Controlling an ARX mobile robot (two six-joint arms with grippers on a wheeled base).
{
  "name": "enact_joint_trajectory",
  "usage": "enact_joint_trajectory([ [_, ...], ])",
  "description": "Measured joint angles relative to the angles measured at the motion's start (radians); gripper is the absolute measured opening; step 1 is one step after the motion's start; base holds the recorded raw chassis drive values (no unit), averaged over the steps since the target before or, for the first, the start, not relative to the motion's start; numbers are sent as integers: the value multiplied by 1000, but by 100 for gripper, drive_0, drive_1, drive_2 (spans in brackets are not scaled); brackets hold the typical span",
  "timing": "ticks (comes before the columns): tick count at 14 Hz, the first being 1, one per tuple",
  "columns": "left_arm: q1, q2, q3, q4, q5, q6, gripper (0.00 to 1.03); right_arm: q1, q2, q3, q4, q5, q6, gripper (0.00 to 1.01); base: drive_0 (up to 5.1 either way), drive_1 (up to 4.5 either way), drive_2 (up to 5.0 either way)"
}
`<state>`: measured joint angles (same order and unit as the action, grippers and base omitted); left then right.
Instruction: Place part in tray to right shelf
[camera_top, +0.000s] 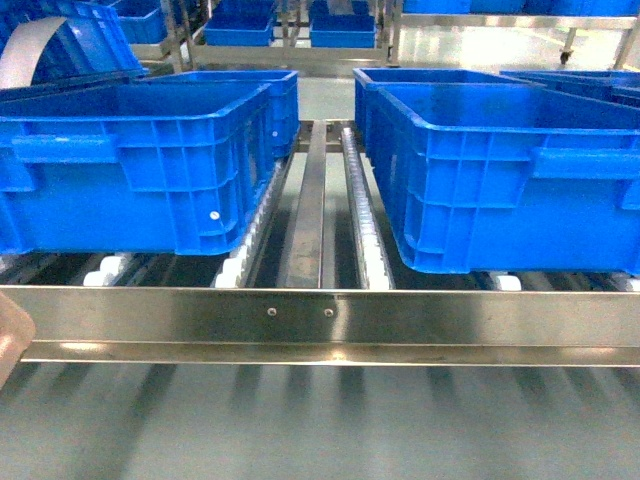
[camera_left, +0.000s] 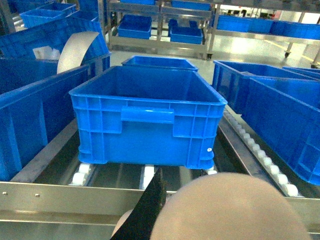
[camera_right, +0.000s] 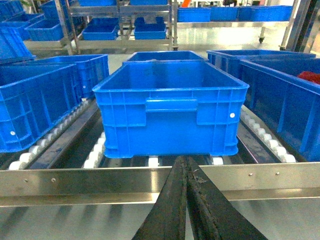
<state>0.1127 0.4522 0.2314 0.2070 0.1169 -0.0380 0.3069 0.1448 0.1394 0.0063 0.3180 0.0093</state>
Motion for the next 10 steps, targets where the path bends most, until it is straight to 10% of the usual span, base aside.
enact_joint_trajectory([
  [4,-116,-97,-100,-2,-117,21,14,-150,-63,-52,-9,-152,-3,2,0,0,0],
  [6,-112,-142,-131,-11,-119,22,14,-317,-84,-72,-16,-298,-3,2,0,0,0],
  [10,-113,-216,-176,-43,-117,23,14,-307,-121,-106,-4,-317,-4,2,0,0,0],
])
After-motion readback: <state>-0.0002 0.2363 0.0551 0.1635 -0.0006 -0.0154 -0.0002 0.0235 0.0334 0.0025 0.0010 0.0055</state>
